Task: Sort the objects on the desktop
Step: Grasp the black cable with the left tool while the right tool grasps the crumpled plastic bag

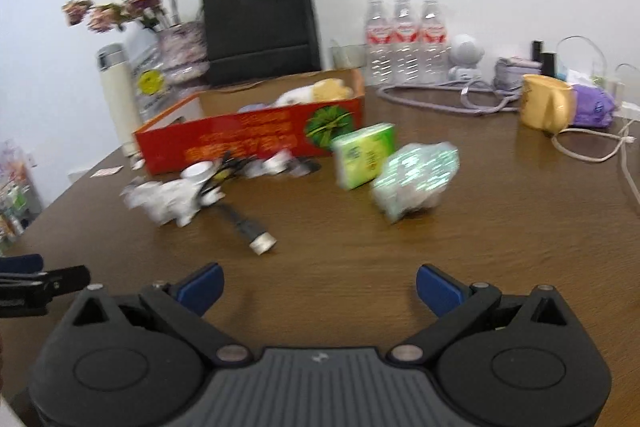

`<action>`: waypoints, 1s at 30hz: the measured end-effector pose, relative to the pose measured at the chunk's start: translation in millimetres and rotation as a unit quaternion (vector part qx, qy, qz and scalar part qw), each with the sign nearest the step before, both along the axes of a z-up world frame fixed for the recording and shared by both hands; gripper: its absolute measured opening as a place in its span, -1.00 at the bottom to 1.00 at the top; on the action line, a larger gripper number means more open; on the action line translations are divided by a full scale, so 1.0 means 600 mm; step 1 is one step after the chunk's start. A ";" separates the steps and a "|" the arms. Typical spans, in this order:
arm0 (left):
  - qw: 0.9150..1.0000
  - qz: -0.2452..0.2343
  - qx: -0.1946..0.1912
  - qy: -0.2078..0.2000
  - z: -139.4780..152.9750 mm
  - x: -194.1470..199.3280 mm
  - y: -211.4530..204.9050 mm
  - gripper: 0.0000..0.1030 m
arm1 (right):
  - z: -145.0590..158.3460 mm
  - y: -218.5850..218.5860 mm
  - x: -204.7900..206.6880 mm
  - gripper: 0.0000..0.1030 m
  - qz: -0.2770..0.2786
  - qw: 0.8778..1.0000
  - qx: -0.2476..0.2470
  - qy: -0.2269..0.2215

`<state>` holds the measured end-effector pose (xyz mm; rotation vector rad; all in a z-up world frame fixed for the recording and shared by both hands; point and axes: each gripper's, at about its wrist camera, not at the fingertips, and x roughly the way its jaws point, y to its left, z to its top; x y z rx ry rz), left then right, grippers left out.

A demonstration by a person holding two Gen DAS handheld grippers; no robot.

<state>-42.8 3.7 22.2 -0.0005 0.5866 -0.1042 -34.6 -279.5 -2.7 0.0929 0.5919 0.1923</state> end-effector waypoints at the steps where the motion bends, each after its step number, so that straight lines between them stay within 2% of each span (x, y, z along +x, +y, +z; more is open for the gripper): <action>1: 1.000 -0.022 -0.004 -0.008 0.005 0.008 -0.009 1.00 | 0.002 -0.009 0.009 1.00 -0.008 1.000 -0.004 -0.006; 4: 0.997 -0.070 0.011 -0.038 0.022 0.035 -0.045 0.90 | 0.012 -0.033 0.041 0.99 -0.039 0.999 -0.024 -0.008; 6: 0.991 -0.106 0.046 -0.062 0.029 0.056 -0.068 0.69 | 0.019 -0.044 0.061 0.99 -0.043 0.999 -0.030 -0.007; 7: 0.988 -0.128 0.067 -0.063 0.028 0.070 -0.080 0.64 | 0.021 -0.048 0.070 0.99 -0.044 0.999 -0.031 -0.008; 9: 0.977 -0.172 0.120 -0.050 0.020 0.099 -0.104 0.60 | 0.021 -0.054 0.087 0.99 -0.042 0.999 -0.031 -0.006; 12: 0.953 -0.230 0.192 -0.039 0.003 0.132 -0.132 0.60 | 0.010 -0.054 0.116 0.98 -0.040 0.998 -0.037 0.009; 13: 0.946 -0.247 0.205 -0.038 -0.005 0.142 -0.139 0.60 | 0.006 -0.054 0.124 0.97 -0.040 0.998 -0.037 0.011; 14: 0.941 -0.260 0.214 -0.031 -0.016 0.153 -0.144 0.54 | 0.002 -0.053 0.133 0.95 -0.038 0.999 -0.035 0.014; 15: 0.938 -0.265 0.224 -0.022 -0.024 0.164 -0.149 0.32 | -0.001 -0.052 0.142 0.91 -0.035 0.999 -0.031 0.017; 16: 0.936 -0.266 0.232 -0.017 -0.030 0.173 -0.153 0.23 | -0.004 -0.050 0.152 0.85 -0.032 0.999 -0.029 0.021; 17: 0.935 -0.270 0.229 -0.022 -0.032 0.179 -0.153 0.11 | -0.006 -0.048 0.161 0.75 -0.031 0.999 -0.027 0.024; 18: 0.934 -0.280 0.223 -0.017 -0.032 0.187 -0.152 -0.24 | -0.008 -0.046 0.169 0.68 -0.029 0.999 -0.024 0.024; 19: 0.933 -0.288 0.216 -0.007 -0.032 0.193 -0.153 -0.45 | -0.009 -0.044 0.175 0.64 -0.029 0.999 -0.024 0.023; 20: 0.932 -0.299 0.207 0.000 -0.032 0.197 -0.153 -0.66 | -0.009 -0.043 0.181 0.48 -0.030 0.999 -0.023 0.022; 21: 0.931 -0.304 0.204 -0.002 -0.030 0.196 -0.155 -0.71 | -0.009 -0.042 0.186 0.21 -0.031 0.999 -0.023 0.019; 23: 0.931 -0.297 0.212 -0.016 -0.026 0.193 -0.159 -0.75 | -0.009 -0.042 0.194 -0.17 -0.023 0.999 -0.014 0.022; 26: 0.943 -0.272 0.191 -0.020 -0.013 0.194 -0.156 -0.85 | -0.006 -0.043 0.190 -0.18 -0.021 1.000 -0.007 0.014; 27: 0.945 -0.265 0.189 -0.029 -0.005 0.190 -0.155 -0.92 | -0.003 -0.043 0.185 -0.18 -0.020 1.000 -0.003 0.011; 30: 0.952 -0.232 0.189 -0.065 0.035 0.174 -0.148 -0.94 | 0.011 -0.041 0.163 -0.18 -0.014 1.000 0.007 0.000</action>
